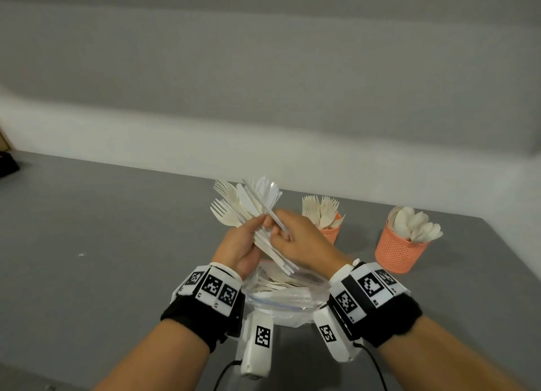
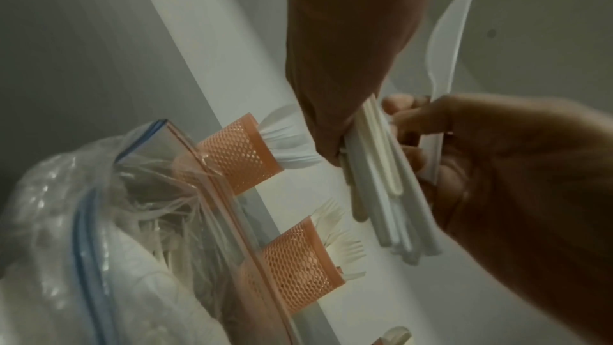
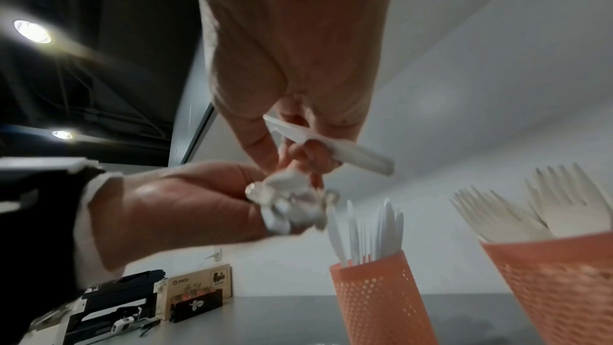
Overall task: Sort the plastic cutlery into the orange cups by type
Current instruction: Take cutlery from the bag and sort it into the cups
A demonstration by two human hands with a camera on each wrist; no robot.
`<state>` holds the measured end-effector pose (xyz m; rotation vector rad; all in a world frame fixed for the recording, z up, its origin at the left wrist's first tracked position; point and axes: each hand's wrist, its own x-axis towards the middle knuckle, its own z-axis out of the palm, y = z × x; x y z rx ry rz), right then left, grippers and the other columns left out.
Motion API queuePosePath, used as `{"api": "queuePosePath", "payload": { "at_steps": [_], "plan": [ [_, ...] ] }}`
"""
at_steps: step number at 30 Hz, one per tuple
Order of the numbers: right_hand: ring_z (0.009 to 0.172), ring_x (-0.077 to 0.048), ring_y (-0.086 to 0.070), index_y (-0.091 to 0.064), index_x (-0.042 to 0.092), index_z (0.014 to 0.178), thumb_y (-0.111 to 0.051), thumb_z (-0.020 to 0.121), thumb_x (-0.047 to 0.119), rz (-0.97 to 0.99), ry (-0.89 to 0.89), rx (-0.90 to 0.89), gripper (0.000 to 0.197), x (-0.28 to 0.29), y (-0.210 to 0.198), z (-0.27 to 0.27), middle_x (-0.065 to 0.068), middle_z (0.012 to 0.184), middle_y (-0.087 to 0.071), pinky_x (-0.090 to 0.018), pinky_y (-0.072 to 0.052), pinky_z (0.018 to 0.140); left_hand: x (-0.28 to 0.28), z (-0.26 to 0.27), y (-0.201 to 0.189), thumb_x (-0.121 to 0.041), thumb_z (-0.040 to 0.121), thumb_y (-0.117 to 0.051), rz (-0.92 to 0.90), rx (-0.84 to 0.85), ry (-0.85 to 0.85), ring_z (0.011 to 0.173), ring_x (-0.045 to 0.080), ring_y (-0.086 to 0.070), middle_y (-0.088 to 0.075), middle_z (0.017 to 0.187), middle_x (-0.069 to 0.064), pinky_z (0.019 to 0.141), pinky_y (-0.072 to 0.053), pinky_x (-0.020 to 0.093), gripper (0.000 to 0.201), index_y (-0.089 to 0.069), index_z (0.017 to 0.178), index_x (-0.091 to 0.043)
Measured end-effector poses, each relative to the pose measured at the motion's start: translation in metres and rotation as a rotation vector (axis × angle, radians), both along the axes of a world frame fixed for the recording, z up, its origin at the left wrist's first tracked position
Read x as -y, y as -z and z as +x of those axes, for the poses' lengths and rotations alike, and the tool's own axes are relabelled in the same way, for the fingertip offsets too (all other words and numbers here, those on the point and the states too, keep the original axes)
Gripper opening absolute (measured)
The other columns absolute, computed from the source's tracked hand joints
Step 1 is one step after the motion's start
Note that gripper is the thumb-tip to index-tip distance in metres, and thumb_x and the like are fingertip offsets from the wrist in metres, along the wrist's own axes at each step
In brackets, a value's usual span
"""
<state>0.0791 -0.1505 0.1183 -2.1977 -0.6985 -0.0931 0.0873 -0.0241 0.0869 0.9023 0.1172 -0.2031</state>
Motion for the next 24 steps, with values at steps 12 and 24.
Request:
{"api": "queuePosePath", "payload": {
  "at_steps": [12,24],
  "plan": [
    [0.063,-0.006,-0.047,-0.050,0.012,0.088,-0.051,0.094,0.020,0.005,0.122,-0.080,0.010,-0.001,0.002,0.007,0.007,0.072,-0.049,-0.005,-0.037,0.055,0.005,-0.003,-0.004,-0.011,0.097,-0.042,-0.113,0.044,0.026,0.077,0.017,-0.071,-0.072,0.083,0.008,0.081,-0.055,0.033,0.022,-0.062,0.104,-0.004],
    [0.081,0.002,-0.053,-0.044,0.013,0.117,-0.041,0.098,0.020,-0.016,-0.003,-0.123,0.021,0.013,-0.009,0.001,0.010,0.096,-0.055,-0.004,-0.040,0.067,-0.006,0.002,-0.005,-0.005,0.095,-0.044,-0.145,-0.053,-0.026,0.067,0.012,-0.062,-0.060,0.070,0.004,0.081,-0.052,0.032,0.015,-0.056,0.086,-0.007]
  ]
}}
